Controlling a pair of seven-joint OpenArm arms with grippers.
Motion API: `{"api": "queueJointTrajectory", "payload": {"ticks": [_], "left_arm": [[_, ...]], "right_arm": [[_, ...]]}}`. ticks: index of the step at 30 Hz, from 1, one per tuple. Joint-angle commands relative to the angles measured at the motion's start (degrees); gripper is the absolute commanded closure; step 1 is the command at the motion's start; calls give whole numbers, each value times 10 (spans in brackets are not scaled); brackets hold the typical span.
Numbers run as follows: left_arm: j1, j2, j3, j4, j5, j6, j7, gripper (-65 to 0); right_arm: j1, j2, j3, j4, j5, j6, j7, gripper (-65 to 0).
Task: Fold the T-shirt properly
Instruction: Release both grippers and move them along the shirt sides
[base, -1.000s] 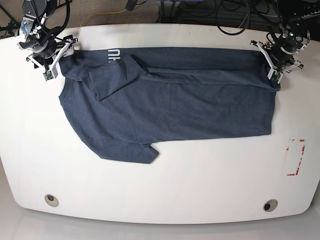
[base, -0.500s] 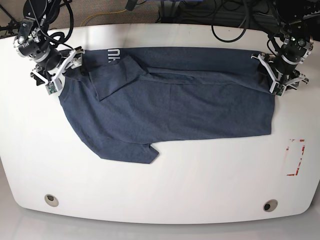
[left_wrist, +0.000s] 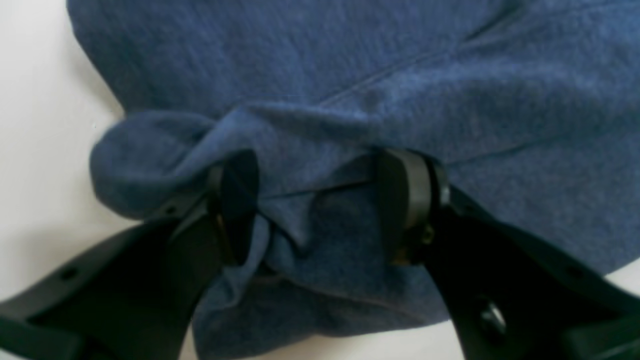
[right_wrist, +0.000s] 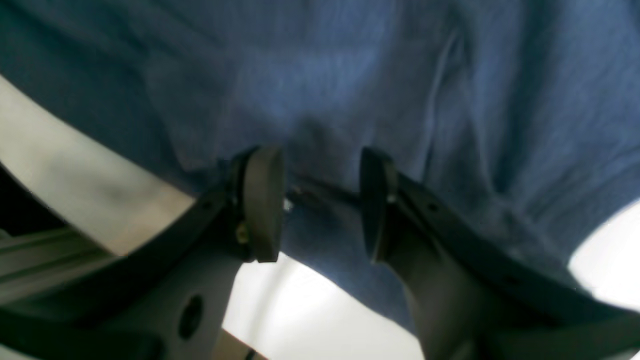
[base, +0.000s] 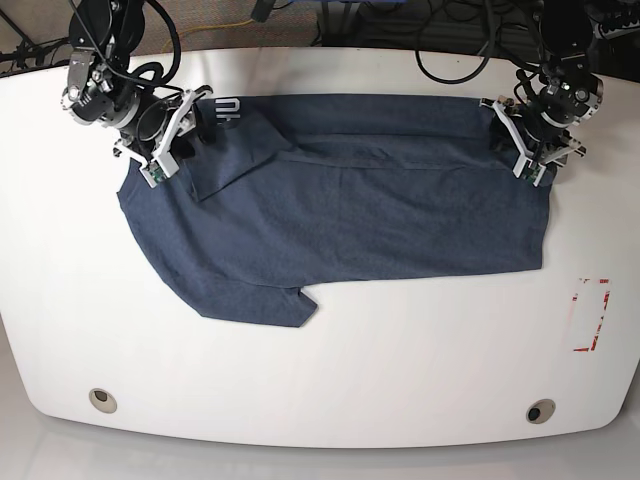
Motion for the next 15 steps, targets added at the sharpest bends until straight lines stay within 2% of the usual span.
{"api": "queueJointTrajectory", "payload": {"ticks": [1,7,12,15], "left_arm": [[-2,-7,-3,5,-5,2,-9,-351],[-4,-7,-3,1,-5,2,-9,-351],[-4,-7,-3,4,-5,2,-9,-351],[-7,-7,-2,4,-5,1,-9,-351]], "right_arm": [[20,9,4,-21,-21,2,9,-239],[95,19,18,-100,-72,7,17,-239],[158,54,15,-177,-83,7,51,-239],[192,70,16,-203,-81,7,53,-239]]}}
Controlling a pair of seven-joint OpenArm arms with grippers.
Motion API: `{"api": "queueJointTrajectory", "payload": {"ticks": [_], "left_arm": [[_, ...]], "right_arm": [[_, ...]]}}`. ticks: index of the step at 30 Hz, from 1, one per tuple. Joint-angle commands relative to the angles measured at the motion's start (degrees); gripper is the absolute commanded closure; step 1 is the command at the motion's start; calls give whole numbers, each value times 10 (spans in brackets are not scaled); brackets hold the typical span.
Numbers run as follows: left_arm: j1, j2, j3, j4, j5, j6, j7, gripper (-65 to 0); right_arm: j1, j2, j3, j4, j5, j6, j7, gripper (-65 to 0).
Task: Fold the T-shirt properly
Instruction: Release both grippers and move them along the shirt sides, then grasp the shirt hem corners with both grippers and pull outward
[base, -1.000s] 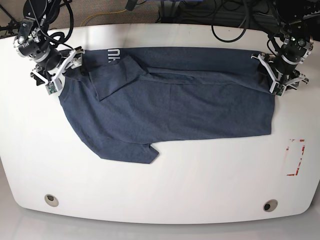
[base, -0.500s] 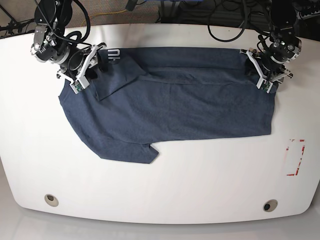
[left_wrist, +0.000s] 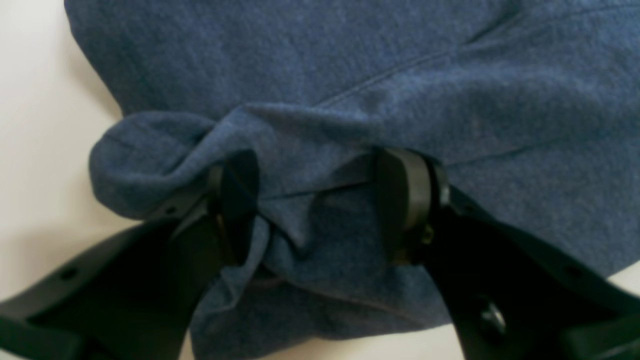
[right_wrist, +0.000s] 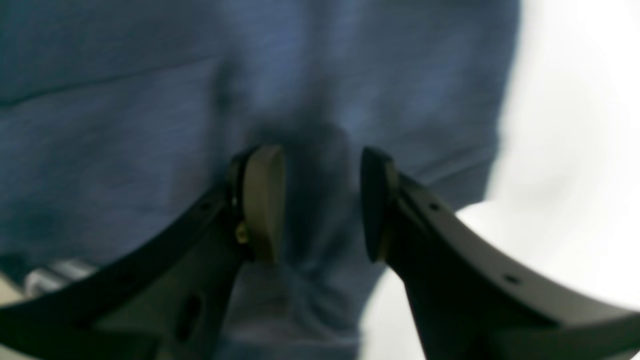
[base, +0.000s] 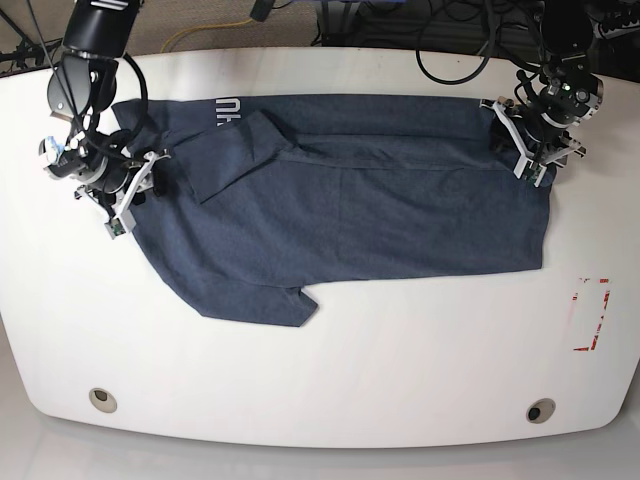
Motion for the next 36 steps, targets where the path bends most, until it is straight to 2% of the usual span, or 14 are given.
{"api": "queueJointTrajectory", "payload": {"ticks": [1,6,12,18,21,23,29,36], "left_arm": [[-9,-6,-2,11,-2,-2,-5,-351],[-23,-3,-26,41,-4,-2,-1,-351],[-70,-1,-38,55,-4,1,0,-358],[-103,-1,-38,54,-2,1,1,-358],[-110,-1,-38,54,-2,1,1,-358],[-111,-2,-38,54,-2,1,1,-358],[-110,-2,-38,55,-2,1,1,-357],[-107,-2,-39,55,-2,1,1,-357]], "right_arm": [[23,22,3,1,11,3,10,-239],[41,25,7,7,7,3,12,-255],[106,21,3,-44,6,-2,23,-450],[192,25,-1,-166,6,1,64,-445],[233,39,-34,-227,5,1,93,-444],[257,49,-68,-281,5,1,132,-444],[321,53,-130,-420,5,1,229,-442],[351,51,-197,-513,5,-2,323,-442]]}}
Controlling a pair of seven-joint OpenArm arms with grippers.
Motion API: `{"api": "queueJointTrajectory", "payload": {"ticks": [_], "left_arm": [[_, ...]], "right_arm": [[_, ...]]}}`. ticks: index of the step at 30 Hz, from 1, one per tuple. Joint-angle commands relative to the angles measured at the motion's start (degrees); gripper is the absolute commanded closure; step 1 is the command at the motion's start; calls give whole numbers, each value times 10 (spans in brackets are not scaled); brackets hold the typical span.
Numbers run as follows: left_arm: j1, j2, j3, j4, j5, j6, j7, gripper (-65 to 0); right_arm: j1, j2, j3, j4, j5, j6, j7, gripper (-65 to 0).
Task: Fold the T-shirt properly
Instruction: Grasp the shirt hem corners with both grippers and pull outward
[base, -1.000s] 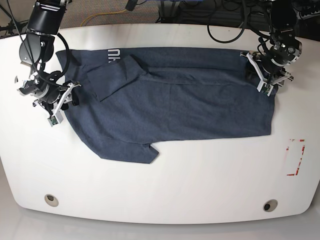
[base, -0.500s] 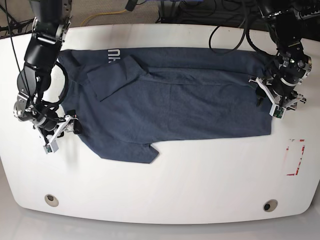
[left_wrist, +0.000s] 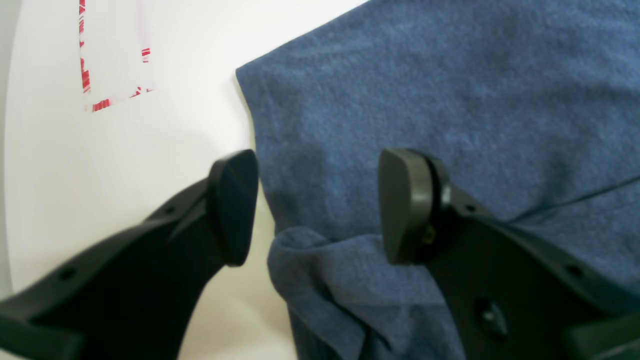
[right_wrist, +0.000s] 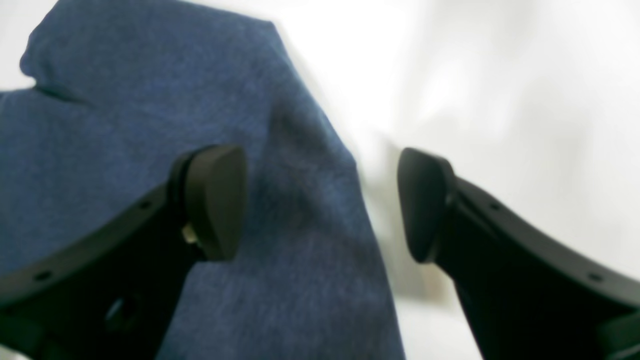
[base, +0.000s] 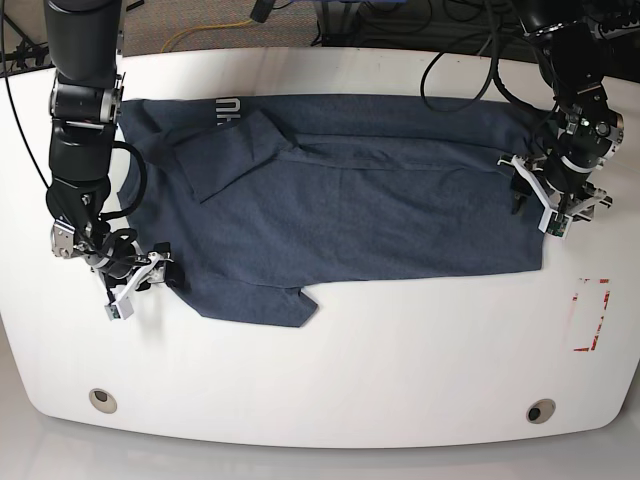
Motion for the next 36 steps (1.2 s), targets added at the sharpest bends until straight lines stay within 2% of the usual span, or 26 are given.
{"api": "queueJointTrajectory", "payload": {"ticks": [1,3,6,11,14,17,18,22,25,31,36], "left_arm": [[-6,-5,-3,11,-5,2,-10,-357],[-6,-5,-5,11,-5,2,-10,-357],[-8,-5,-15,11,-5,2,-10,-358],[-12,-5,-25,9,-5,2,-10,-361],[-29,-5,-26,7,-4,4,-10,-407],[-55,-6,-27,-17,-4,35,6,-472],[-68,-8,-27,-30,-4,60,19,-493],[-111,-12,-36,-77,-4,123,31,-514],[-146,-23,-44,-129,-6,127,30,-518],[-222,-42,-45,-261,-5,127,26,-518],[-266,-45,-42,-356,-5,127,-21,-518]], "right_arm": [[21,8,-13,0,10,1,32,-442],[21,6,-22,0,10,1,36,-441],[19,-7,-30,-1,10,1,38,-401],[18,-13,-33,-1,10,0,39,-243],[18,-13,-33,-1,10,0,39,-174],[18,-13,-33,-1,10,0,39,-124],[18,-13,-33,-1,10,0,39,-103],[18,-13,-33,-1,10,0,39,-38],[18,-13,-33,-1,10,0,39,-11],[18,-13,-33,-1,10,0,39,-6],[18,-13,-33,1,10,1,39,-6]]}}
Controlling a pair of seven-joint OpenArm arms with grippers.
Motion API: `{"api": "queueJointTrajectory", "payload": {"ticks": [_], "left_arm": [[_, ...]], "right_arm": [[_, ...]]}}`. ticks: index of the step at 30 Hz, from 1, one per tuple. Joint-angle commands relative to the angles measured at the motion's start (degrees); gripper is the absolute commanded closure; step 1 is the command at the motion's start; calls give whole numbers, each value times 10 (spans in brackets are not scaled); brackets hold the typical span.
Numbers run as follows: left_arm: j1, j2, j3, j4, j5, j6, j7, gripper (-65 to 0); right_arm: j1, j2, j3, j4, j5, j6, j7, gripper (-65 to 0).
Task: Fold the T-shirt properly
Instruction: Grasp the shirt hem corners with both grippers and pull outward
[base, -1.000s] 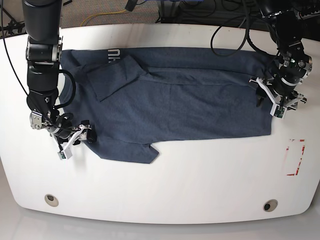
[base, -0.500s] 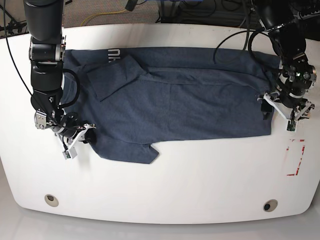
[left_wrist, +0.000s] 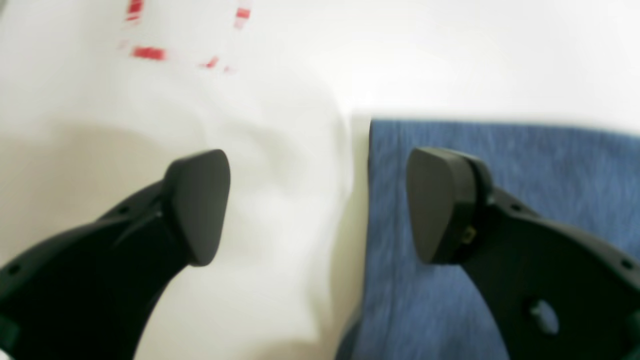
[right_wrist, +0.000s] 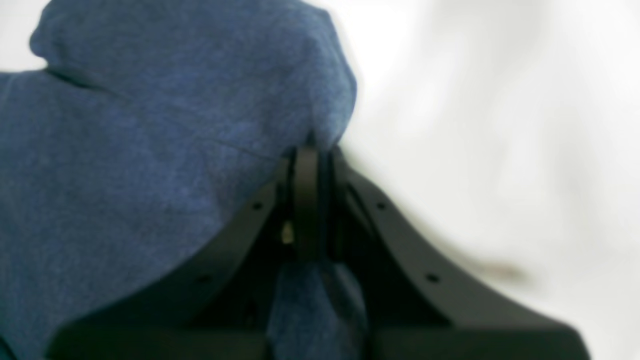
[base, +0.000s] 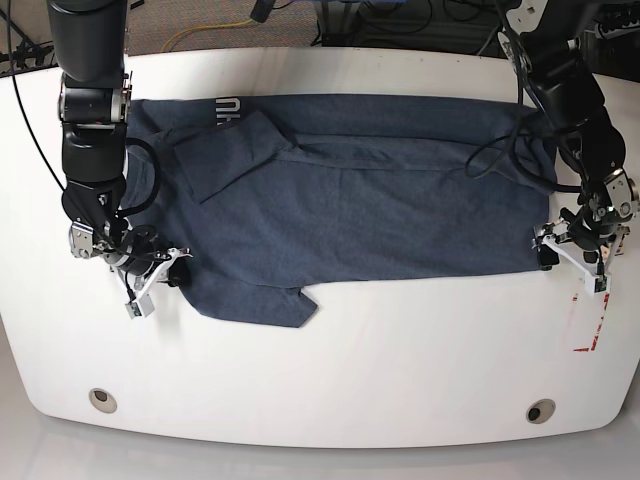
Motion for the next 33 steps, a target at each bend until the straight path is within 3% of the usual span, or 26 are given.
{"api": "queueJointTrajectory", "payload": {"ticks": [1,15,19,23,33], "left_arm": [[-23,-8,4,-23,-5,0,-20,-518],[-42,16,29,-69,-7,0,-22,-497],[-48,22,40,-96,-7,-2,-23,-367],[-62,19,71,-131,-7,-26,-44,-272],[-66,19,76,-139,-5,-28,-73,-40]], "right_arm": [[18,9,2,12,10,4,14,-6],[18,9,2,12,10,4,14,0],[18,9,2,12,10,5,14,0],[18,9,2,12,10,5,14,0],[18,9,2,27,11,6,13,0]]}}
